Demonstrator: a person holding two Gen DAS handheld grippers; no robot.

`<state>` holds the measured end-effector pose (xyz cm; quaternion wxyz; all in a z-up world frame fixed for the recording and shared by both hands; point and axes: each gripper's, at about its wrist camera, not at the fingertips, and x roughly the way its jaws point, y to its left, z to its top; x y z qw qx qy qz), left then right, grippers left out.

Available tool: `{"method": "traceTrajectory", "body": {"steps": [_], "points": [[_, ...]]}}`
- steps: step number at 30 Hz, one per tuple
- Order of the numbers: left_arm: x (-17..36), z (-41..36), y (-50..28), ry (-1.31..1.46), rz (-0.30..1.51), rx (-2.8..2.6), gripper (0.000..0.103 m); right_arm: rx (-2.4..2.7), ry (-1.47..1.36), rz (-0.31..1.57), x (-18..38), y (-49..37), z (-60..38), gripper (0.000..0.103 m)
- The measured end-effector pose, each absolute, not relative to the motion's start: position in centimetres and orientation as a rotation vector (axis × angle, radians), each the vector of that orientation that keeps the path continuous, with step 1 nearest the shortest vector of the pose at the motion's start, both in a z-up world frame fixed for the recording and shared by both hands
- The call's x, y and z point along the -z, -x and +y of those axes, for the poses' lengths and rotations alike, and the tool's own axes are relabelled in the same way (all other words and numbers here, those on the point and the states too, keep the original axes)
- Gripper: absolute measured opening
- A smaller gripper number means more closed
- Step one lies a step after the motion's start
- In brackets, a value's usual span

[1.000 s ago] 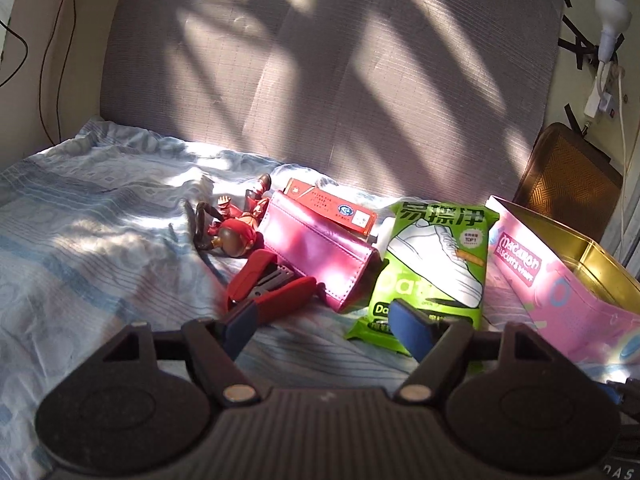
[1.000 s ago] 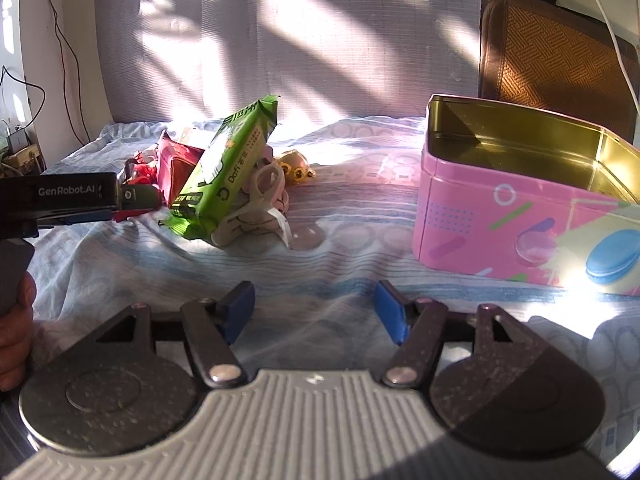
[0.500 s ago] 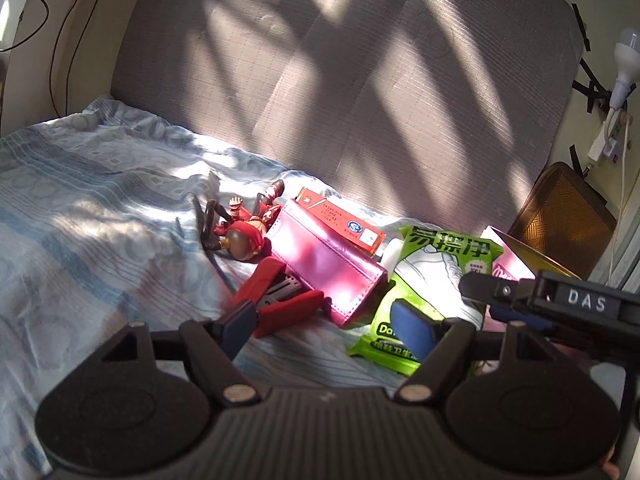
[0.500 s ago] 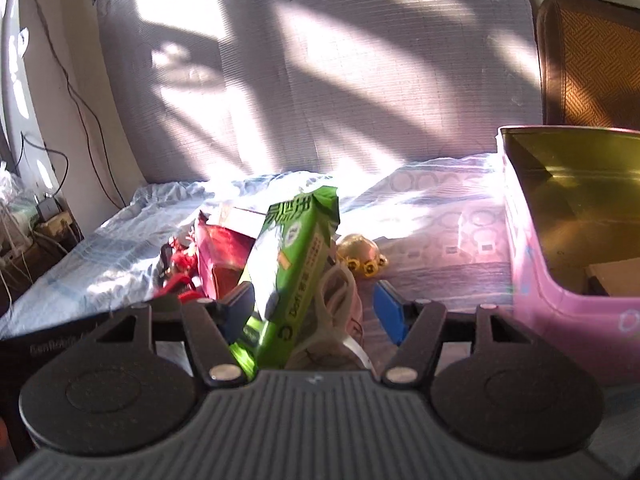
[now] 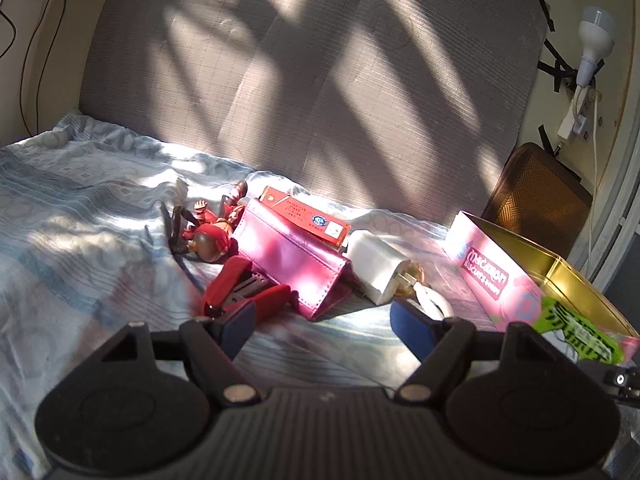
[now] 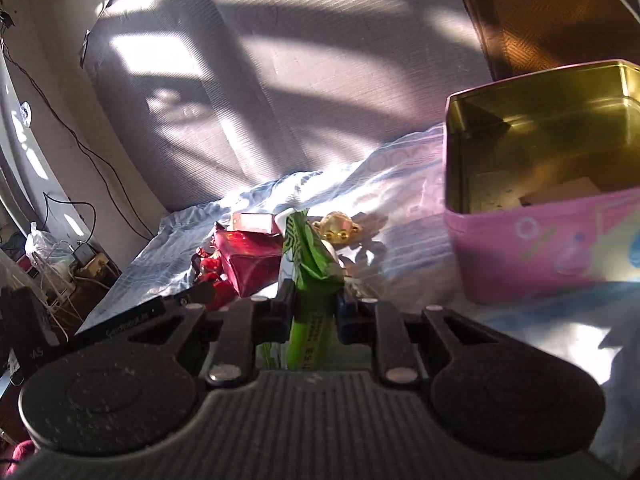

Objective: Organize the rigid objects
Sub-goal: 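Carry the green pack into the pink tin and release it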

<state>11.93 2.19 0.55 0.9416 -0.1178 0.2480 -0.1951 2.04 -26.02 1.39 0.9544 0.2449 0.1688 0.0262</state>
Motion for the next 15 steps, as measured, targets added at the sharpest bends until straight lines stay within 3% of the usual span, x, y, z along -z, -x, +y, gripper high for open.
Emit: {"method": "traceTrajectory", "body": {"steps": [4,6,12,15], "points": [[-0.9,-0.2,-10.8,0.151,0.524,0.505,0.076,0.074,-0.507,0.36,1.4,4.4,-27.8,0.037],[-1.0,-1.8,-9.6,0.166,0.562,0.608,0.076,0.154,-0.485,0.357,2.0,6.4,-28.4,0.061],[-1.5,-8.5,-6.5,0.079,0.697,0.848,0.076,0.189,-0.361,0.355,2.7,7.8,-29.0,0.077],[-0.9,-10.6,-6.2,0.049,0.792,0.901,0.075,0.125,-0.29,0.387,3.0,7.3,-28.9,0.08]]}}
